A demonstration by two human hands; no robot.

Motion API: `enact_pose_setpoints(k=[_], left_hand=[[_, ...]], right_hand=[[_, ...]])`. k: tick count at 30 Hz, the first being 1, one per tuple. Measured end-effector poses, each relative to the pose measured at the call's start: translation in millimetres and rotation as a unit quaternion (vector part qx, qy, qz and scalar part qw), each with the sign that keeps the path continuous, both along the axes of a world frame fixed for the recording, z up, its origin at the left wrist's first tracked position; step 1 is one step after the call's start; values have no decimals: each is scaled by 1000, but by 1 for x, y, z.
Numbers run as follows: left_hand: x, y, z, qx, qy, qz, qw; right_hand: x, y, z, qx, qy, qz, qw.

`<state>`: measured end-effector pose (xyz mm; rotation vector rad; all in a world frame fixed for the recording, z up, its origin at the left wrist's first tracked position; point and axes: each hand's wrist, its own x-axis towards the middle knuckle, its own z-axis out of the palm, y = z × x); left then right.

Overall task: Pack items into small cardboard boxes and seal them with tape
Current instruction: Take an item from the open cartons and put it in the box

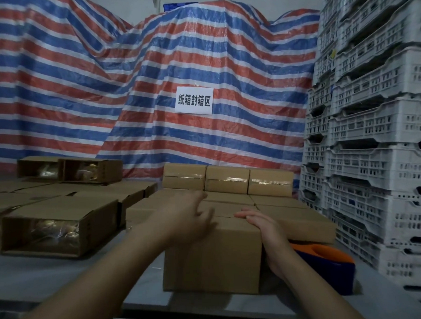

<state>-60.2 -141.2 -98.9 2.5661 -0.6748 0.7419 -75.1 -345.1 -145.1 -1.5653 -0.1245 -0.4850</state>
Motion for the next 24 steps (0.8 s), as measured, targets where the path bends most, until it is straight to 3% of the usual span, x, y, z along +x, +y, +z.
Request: enact_pose_setpoints(k=[5, 10, 13, 15, 18, 20, 24], left_hand=[[0, -19, -13, 186, 43, -26, 981], [4, -15, -18, 190, 39, -27, 981], [5, -14, -18, 186, 42, -27, 981], [7, -13, -20, 178, 42, -30, 983], [8, -13, -21, 172, 34, -35, 984], [9, -13, -22, 178, 25, -31, 983], [7, -14, -22, 145, 16, -44, 988]], right_hand=[[-3, 2, 2, -14, 13, -8, 1000], [-7, 1, 5, -36, 40, 3, 999], [-14, -11, 8, -180, 21, -25, 983], [-19, -29, 11, -313, -28, -106, 943], [-36, -61, 13, -474, -68, -266, 836], [-45, -83, 6, -534, -26, -321, 782], [-50, -105, -17, -592, 151, -358, 707]])
